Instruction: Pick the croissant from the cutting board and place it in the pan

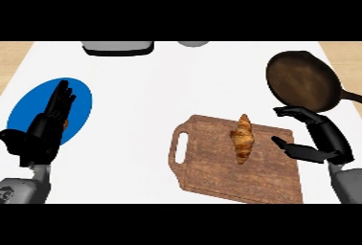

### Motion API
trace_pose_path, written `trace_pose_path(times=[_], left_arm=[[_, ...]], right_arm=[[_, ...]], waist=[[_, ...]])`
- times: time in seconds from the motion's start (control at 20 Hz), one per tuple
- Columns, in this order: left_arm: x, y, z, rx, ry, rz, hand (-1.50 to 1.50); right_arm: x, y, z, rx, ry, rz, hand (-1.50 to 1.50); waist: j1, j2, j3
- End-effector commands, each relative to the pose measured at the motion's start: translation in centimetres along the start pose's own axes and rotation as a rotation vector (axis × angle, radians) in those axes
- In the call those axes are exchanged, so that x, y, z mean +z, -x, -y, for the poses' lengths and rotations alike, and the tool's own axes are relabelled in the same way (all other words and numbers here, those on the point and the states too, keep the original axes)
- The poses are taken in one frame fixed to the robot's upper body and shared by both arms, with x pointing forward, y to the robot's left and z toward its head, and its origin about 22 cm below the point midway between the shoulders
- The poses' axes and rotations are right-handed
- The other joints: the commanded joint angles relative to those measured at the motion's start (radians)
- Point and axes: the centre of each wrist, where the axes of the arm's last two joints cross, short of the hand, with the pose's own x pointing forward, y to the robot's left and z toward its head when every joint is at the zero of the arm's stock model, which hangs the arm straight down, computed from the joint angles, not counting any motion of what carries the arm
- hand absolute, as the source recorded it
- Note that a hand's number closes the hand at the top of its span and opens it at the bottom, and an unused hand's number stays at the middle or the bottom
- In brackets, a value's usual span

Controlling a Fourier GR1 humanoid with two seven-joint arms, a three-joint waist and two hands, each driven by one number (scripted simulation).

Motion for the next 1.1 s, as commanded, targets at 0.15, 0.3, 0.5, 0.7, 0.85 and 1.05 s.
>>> trace_pose_path(times=[0.15, 0.3, 0.5, 0.7, 0.85, 1.05], left_arm=[[-0.6, -0.1, 0.1, 0.045, -0.027, 0.002, 0.0], [-1.0, -1.2, 0.9, 0.045, -0.027, -0.023, 0.0], [-1.8, -1.3, 1.8, 0.04, 0.002, -0.012, 0.0], [-2.8, -1.0, 2.5, 0.038, -0.011, -0.001, 0.0], [-3.3, -1.8, 2.1, 0.053, 0.006, -0.009, 0.0], [-3.0, -2.6, 0.9, 0.036, 0.004, 0.0, 0.0]], right_arm=[[4.8, -1.6, 5.9, 0.316, 0.122, 0.119, -1.5], [4.2, -6.1, 7.6, 0.404, -0.03, 0.069, -1.5], [2.3, -10.7, 11.1, 0.585, -0.13, -0.038, -1.5], [-0.5, -16.4, 9.0, 0.596, -0.176, -0.081, -1.5], [-1.6, -16.9, 7.8, 0.626, -0.142, -0.072, -1.5], [-3.1, -16.7, 4.6, 0.686, -0.14, -0.064, -1.5]], waist=[[-0.003, -0.007, -0.001], [-0.009, -0.011, -0.003], [0.001, -0.007, -0.003], [0.005, -0.005, -0.003], [0.016, -0.003, -0.002], [0.021, -0.003, -0.001]])
